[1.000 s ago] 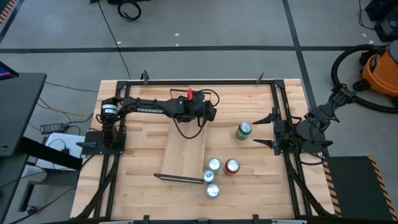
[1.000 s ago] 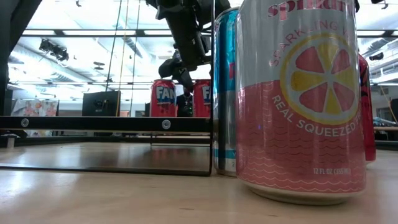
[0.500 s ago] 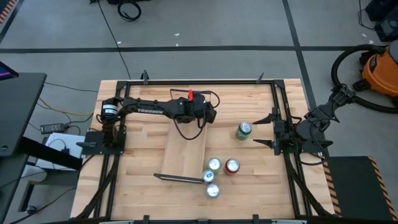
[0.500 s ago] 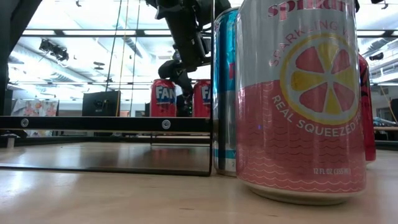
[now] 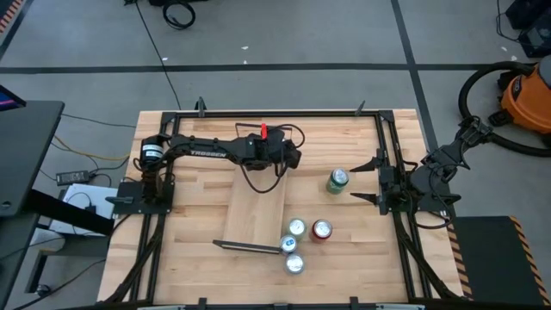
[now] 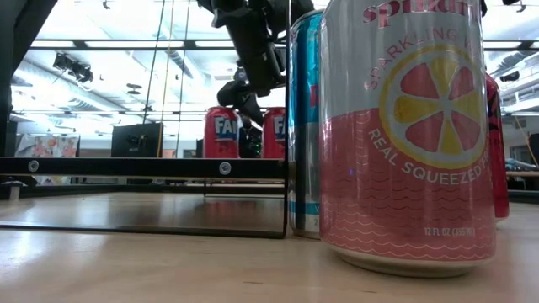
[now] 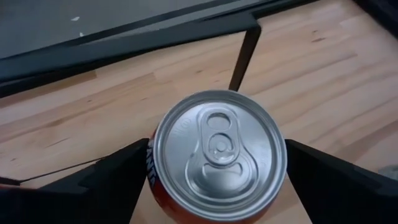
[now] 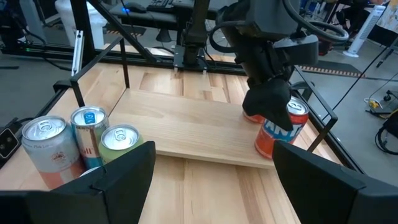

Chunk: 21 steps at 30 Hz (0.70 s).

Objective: Place canned beverage on shelf
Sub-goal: Put the red soda can on the shelf, then put the light green soda can on the shelf

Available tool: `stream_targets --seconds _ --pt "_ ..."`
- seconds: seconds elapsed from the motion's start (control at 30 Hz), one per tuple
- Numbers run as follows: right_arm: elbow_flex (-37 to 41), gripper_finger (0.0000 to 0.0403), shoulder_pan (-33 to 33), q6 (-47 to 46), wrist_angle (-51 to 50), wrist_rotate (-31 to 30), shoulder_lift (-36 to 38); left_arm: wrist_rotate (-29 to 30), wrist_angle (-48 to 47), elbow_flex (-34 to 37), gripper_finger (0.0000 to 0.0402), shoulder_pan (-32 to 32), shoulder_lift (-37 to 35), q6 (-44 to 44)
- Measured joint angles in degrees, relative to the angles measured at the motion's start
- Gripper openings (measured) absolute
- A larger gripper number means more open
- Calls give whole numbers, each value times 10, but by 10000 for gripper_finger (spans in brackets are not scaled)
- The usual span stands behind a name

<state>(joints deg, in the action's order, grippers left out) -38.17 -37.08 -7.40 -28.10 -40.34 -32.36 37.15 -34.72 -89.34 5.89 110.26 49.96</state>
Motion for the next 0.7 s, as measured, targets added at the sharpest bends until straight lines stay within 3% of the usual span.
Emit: stream_targets --seconds 0.7 --pt "0 334 0 1 2 0 -4 35 12 0 373 0 -35 -26"
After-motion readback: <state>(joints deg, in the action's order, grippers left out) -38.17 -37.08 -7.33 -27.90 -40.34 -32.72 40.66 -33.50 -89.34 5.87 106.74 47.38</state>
